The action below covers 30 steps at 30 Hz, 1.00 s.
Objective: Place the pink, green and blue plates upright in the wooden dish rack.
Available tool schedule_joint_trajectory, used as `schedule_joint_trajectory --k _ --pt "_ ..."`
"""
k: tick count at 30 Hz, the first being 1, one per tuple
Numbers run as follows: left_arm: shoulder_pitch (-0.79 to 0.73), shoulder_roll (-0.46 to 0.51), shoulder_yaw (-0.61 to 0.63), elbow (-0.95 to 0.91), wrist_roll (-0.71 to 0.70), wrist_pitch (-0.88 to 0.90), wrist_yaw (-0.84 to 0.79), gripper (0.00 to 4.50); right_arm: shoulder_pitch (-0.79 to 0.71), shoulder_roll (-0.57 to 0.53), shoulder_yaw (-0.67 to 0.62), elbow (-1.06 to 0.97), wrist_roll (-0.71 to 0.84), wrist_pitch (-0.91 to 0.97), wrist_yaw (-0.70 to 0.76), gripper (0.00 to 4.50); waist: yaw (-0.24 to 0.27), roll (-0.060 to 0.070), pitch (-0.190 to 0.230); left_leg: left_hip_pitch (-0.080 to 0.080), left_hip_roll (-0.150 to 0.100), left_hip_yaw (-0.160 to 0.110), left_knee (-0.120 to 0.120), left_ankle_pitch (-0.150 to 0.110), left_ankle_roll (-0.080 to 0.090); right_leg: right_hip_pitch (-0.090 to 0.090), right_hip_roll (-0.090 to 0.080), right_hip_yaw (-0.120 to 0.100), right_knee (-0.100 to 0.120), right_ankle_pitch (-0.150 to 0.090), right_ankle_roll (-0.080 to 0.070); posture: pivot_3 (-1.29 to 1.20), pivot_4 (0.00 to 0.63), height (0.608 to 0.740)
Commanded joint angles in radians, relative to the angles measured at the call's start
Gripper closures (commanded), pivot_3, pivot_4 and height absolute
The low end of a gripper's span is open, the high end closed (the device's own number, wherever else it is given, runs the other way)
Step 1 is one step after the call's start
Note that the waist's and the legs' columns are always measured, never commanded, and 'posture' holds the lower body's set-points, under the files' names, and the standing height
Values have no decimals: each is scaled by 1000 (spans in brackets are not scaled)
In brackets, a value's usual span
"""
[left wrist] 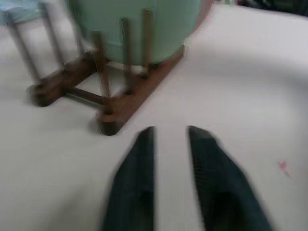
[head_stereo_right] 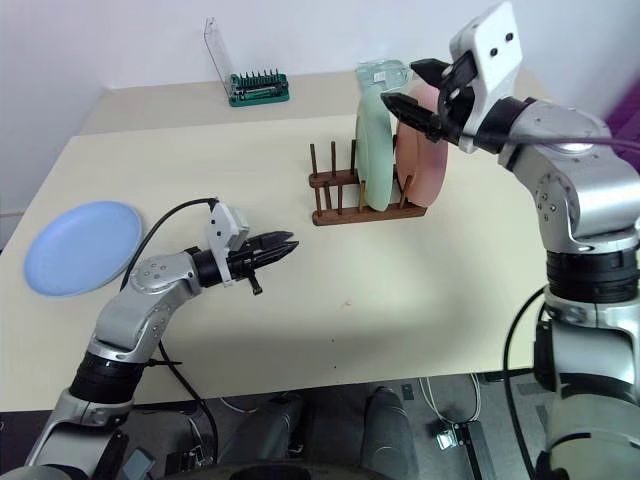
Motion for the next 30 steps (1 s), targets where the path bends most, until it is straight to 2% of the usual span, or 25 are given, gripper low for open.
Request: schedule_joint_trajectory --k 1,4,8,10,13,16,20,24,27,30 --pt "-112 -46 259 14 68 -1 392 1383 -12 41 53 -131 -20 -35 37 1599 -2 -2 1 0 1 0 0 0 -1 0 0 0 0 0 0 0 150 740" --pt "-157 -30 384 15 222 52 682 44 -10 80 70 -136 -25 -38 57 1599 -3 -4 0 1 4 1 0 0 -4 0 3 -1 0 1 -1 0 150 740" --pt "-146 -52 603 -84 277 248 939 44 -10 118 88 -90 -47 -65 88 1599 0 -7 -1 1 3 3 0 -2 -2 -1 2 -2 0 1 -1 0 150 740" --pt "-128 -71 652 -136 276 327 985 44 -9 127 92 -73 -60 -79 104 1599 2 -7 -1 1 3 3 0 -2 -1 -1 2 -3 0 1 -1 0 150 740" --pt "-85 -159 758 -266 270 511 1064 44 -16 149 106 -34 -76 -107 136 1599 10 -10 -1 1 3 2 1 -2 -2 0 1 -4 0 1 -1 0 150 740" --pt "-75 -234 789 -339 299 626 1125 44 -20 167 115 -4 -99 -133 155 1599 10 -12 -2 1 3 2 2 -2 -2 1 2 -4 0 1 -2 0 150 740" --pt "-122 -344 898 -318 261 704 1173 44 -18 182 117 7 -112 -142 167 1599 8 -13 -2 2 3 1 2 -2 -3 1 2 -5 1 1 -2 0 150 740" --pt "-195 -374 988 -204 204 771 1159 44 0 196 114 -19 -113 -131 165 1599 7 -14 -2 1 4 1 2 -2 -4 0 2 -5 1 1 -2 0 150 740" --pt "-260 -365 1042 -96 158 733 1154 821 40 194 114 -53 -125 -117 151 1599 9 -14 -2 2 4 1 2 -2 -4 0 2 -5 1 1 -2 0 150 740" --pt "-294 -349 1055 -51 142 687 1160 2139 72 190 110 -93 -132 -98 135 1599 10 -14 -2 2 4 1 2 -2 -5 1 2 -6 1 1 -2 0 150 740"
